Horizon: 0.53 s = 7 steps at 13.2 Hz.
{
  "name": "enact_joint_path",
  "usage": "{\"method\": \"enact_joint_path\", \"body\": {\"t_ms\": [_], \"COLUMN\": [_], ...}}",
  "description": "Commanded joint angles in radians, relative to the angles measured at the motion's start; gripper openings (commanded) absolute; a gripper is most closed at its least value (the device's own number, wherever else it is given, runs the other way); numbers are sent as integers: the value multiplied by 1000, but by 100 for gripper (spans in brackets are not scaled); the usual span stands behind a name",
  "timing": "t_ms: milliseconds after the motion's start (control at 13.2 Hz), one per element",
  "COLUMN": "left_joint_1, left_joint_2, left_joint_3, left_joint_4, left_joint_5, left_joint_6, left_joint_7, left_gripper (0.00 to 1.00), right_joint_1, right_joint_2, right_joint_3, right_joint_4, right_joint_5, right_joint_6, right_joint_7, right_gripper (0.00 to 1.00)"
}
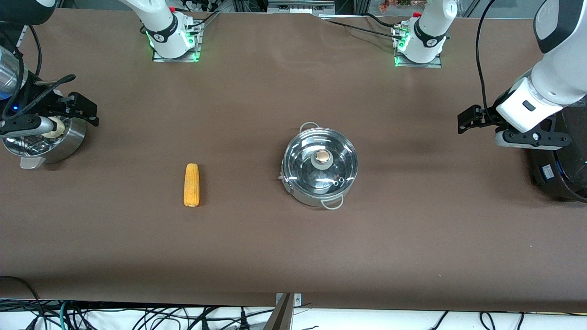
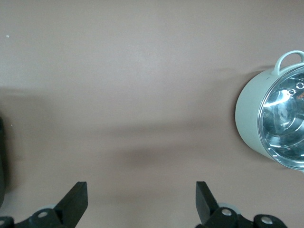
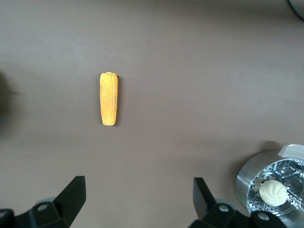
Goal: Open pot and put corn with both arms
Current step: 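Raise the left gripper and move it toward the lidded steel pot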
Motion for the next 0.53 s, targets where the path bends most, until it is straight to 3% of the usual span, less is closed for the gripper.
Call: {"method": "enact_joint_path", "body": {"t_ms": [0,455], "left_joint_1": [11,10], "left_joint_2": [-28,-26], "left_joint_3": [3,8], "left_joint_4": [-30,-4], "left_joint_5": [-29,-26], "left_joint_6": [14,-15], "left_joint_7": [34,29], "left_gripper": [100,100], "right_joint_1": [-1,-1], "right_joint_2": [7,7], "right_joint_3": [1,-1], "right_joint_4": [24,24], "right_joint_5": [17,17], "right_joint_6": [-9,-10], "right_joint_7": [-4,-3], "right_gripper": [100,100]}}
